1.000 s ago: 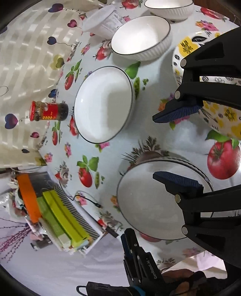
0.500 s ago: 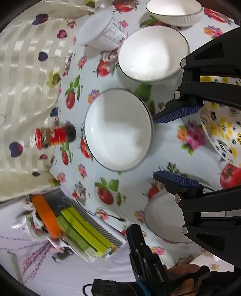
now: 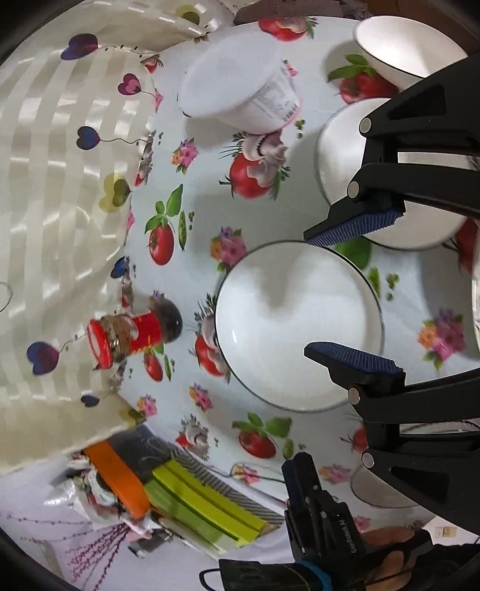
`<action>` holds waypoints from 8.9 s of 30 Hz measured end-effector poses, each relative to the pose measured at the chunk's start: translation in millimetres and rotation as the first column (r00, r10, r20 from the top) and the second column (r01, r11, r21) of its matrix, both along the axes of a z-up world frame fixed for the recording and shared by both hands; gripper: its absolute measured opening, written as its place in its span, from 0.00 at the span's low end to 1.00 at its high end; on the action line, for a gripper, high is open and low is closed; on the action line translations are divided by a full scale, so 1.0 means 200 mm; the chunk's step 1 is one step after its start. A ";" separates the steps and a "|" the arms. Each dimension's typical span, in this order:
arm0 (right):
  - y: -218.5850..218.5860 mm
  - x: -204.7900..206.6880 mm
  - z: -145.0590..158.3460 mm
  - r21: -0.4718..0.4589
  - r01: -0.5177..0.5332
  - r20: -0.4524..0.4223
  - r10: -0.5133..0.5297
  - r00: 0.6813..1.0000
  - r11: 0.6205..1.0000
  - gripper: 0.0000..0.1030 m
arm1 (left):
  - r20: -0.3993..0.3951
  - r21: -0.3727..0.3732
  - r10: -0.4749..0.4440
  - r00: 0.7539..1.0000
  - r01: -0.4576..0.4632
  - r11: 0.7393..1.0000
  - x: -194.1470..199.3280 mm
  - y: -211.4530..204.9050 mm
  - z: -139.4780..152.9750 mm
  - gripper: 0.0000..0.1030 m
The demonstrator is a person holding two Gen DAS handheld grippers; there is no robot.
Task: Organize plates and bowls
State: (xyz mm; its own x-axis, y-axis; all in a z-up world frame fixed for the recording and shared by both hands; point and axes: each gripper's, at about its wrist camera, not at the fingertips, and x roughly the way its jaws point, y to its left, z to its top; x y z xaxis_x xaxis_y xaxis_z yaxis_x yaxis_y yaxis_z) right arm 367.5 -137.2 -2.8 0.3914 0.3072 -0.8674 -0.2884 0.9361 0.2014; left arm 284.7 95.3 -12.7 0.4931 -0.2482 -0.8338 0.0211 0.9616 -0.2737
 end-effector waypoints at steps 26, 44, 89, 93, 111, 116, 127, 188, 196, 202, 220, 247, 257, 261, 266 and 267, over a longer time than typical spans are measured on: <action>-0.06 0.32 -0.33 -0.008 0.016 -0.220 -0.017 0.975 1.000 0.17 | -0.158 -0.060 -0.019 0.987 0.010 0.998 0.32 -0.02 -0.26 0.27; -0.04 0.38 -0.36 -0.059 -0.086 -0.234 0.070 0.970 0.995 0.06 | -0.175 -0.027 -0.053 0.983 0.049 0.998 0.36 -0.09 -0.28 0.18; 0.18 0.11 0.10 -0.088 -0.162 -0.151 0.147 0.978 0.983 0.05 | -0.090 -0.066 0.018 0.996 -0.024 0.998 -0.02 0.08 0.11 0.16; 0.25 -0.01 0.16 -0.089 -0.186 -0.139 0.173 0.975 0.979 0.05 | -0.073 -0.058 0.043 0.996 -0.047 0.997 -0.16 0.13 0.17 0.16; 0.50 -0.48 0.11 -0.082 -0.300 -0.174 0.283 0.943 0.950 0.05 | -0.120 -0.018 0.133 0.984 -0.136 0.991 -0.69 0.25 0.09 0.16; 0.54 -0.56 0.04 -0.083 -0.320 -0.197 0.299 0.934 0.944 0.05 | -0.141 -0.008 0.144 0.979 -0.146 0.989 -0.76 0.27 0.05 0.16; 0.57 -0.59 -0.05 -0.091 -0.324 -0.216 0.299 0.930 0.942 0.05 | -0.155 0.012 0.144 0.977 -0.144 0.990 -0.82 0.26 -0.03 0.16; 0.51 -0.78 -0.16 -0.011 -0.243 0.109 0.243 0.964 0.970 0.08 | 0.103 0.255 0.234 0.967 -0.253 0.933 -0.97 0.08 -0.15 0.27; 0.51 -0.82 -0.17 -0.016 -0.232 0.157 0.231 0.960 0.973 0.09 | 0.127 0.209 0.254 0.959 -0.276 0.938 -0.98 0.09 -0.16 0.28; 0.54 -0.83 -0.20 -0.056 -0.246 0.152 0.252 0.956 0.968 0.23 | 0.137 0.212 0.257 0.957 -0.282 0.936 -1.00 0.08 -0.16 0.28; 0.51 -0.78 -0.13 0.035 -0.197 0.237 0.183 0.954 0.980 0.04 | 0.195 0.075 0.291 0.936 -0.311 0.948 -0.82 0.27 -0.08 0.28; 0.52 -0.77 -0.13 0.013 -0.201 0.101 0.199 0.975 0.980 0.04 | 0.156 0.216 0.118 0.981 -0.151 0.965 -0.81 0.12 -0.06 0.28; 0.27 -0.83 0.05 0.079 -0.131 0.147 0.118 0.982 0.988 0.39 | 0.210 0.132 0.090 0.973 -0.120 0.984 -0.80 0.08 0.14 0.28; 0.12 -0.85 0.10 0.109 -0.077 0.146 0.060 0.987 0.991 0.39 | 0.232 0.142 -0.015 0.973 -0.018 0.990 -0.74 -0.10 0.22 0.29; -0.08 -0.88 0.14 0.112 0.013 0.156 -0.030 0.987 0.994 0.39 | 0.248 0.169 -0.127 0.960 0.086 0.982 -0.66 -0.34 0.27 0.30; -0.11 -0.88 0.15 0.109 0.024 0.157 -0.041 0.987 0.994 0.39 | 0.248 0.168 -0.144 0.958 0.104 0.980 -0.64 -0.38 0.27 0.30</action>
State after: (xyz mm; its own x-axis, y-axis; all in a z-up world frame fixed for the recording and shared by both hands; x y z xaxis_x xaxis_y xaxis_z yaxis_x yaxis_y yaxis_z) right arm 191.8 -159.3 26.8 0.5328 0.3792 -0.7566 -0.2943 0.9212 0.2545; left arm 156.0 19.1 41.7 0.6695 -0.2014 -0.7149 0.1932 0.9766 -0.0942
